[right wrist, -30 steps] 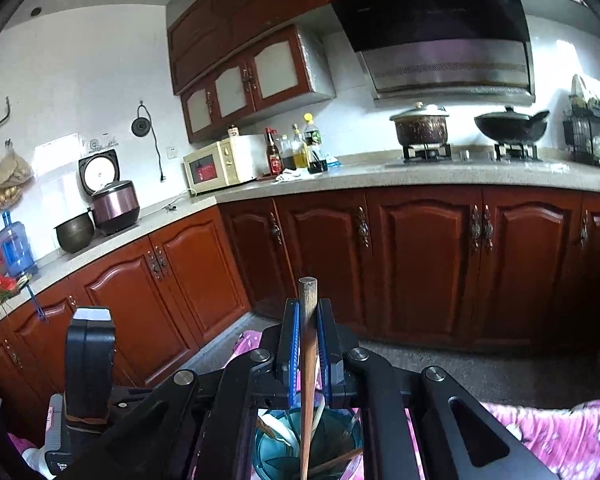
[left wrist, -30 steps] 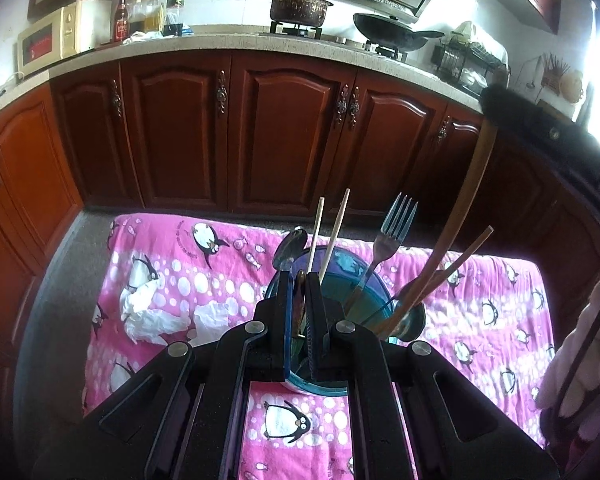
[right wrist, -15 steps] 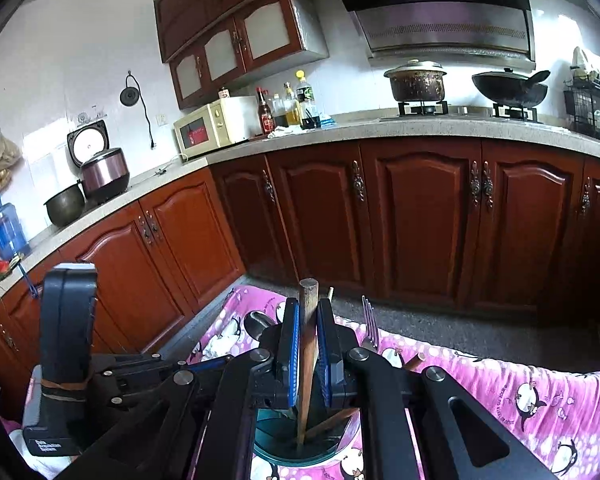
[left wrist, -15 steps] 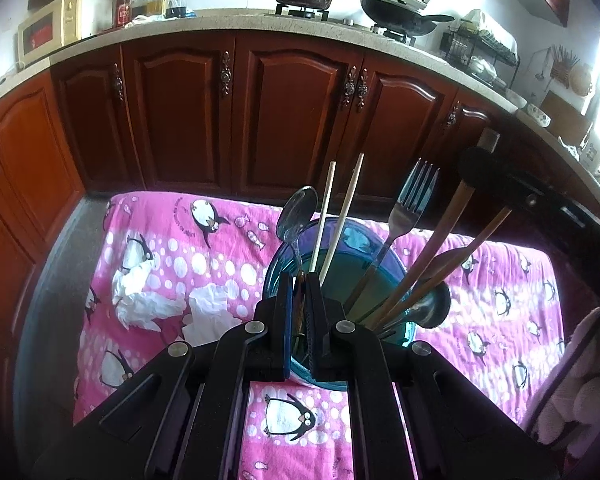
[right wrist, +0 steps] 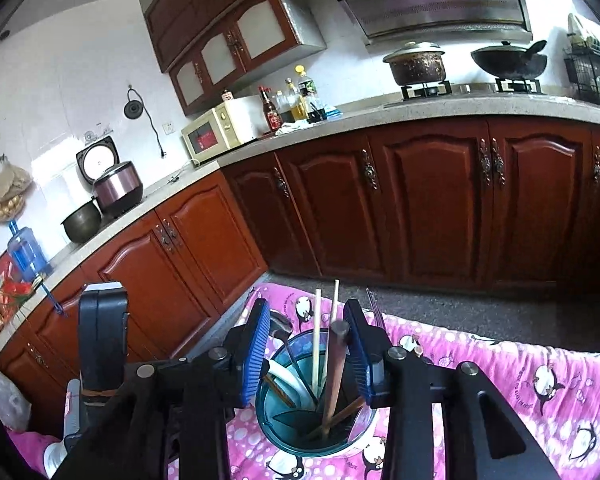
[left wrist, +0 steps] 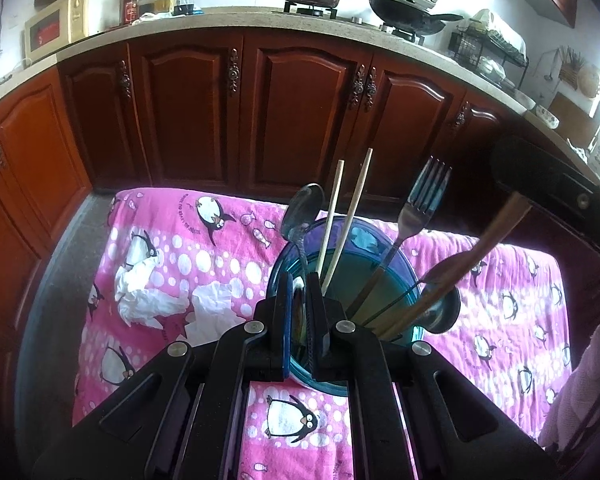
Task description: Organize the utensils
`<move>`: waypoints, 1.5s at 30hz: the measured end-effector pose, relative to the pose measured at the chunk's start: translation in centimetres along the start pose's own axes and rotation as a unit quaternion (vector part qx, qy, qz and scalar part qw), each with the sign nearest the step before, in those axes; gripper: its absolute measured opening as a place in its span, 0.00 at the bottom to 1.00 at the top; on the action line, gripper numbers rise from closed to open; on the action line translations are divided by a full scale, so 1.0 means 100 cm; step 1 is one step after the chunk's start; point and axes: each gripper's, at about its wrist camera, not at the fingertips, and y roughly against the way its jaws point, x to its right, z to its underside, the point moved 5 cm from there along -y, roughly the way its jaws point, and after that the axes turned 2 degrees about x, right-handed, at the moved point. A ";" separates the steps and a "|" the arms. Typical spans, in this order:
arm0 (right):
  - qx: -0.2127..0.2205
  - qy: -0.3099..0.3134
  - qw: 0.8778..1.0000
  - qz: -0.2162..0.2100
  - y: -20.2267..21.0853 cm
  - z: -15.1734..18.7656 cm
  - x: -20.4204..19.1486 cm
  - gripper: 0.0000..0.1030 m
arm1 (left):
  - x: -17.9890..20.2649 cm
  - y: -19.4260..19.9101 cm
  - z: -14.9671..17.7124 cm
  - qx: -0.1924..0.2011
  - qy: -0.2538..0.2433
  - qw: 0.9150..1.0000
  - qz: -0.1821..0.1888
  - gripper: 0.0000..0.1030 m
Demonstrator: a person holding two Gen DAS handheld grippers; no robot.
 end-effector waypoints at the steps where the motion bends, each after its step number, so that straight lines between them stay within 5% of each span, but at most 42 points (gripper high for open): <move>1: 0.000 0.005 1.000 0.001 0.001 -0.001 -0.001 0.35 | -0.001 0.000 0.000 0.000 0.003 1.000 -0.001 0.05; 4: 0.005 0.008 1.000 0.003 0.005 -0.003 -0.002 0.35 | -0.002 0.002 0.000 0.000 0.004 1.000 -0.004 0.09; 10: 0.019 0.005 1.000 0.010 0.019 -0.010 -0.003 0.39 | 0.000 0.012 0.000 0.014 0.002 1.000 -0.010 0.44; 14: 0.022 0.009 1.000 0.016 0.030 -0.011 -0.004 0.42 | -0.001 0.021 -0.001 0.022 0.004 1.000 -0.013 0.50; 26: 0.023 0.018 0.998 0.047 0.066 -0.002 -0.016 0.46 | -0.005 0.062 -0.002 0.080 0.010 0.995 -0.057 0.51; 29: 0.012 0.025 0.997 0.079 0.072 0.010 -0.019 0.56 | -0.005 0.070 0.003 0.078 0.016 0.995 -0.056 0.51; 45: -0.007 -0.008 0.994 0.105 0.090 0.041 -0.028 0.62 | 0.005 0.114 0.026 0.093 -0.001 0.988 -0.120 0.51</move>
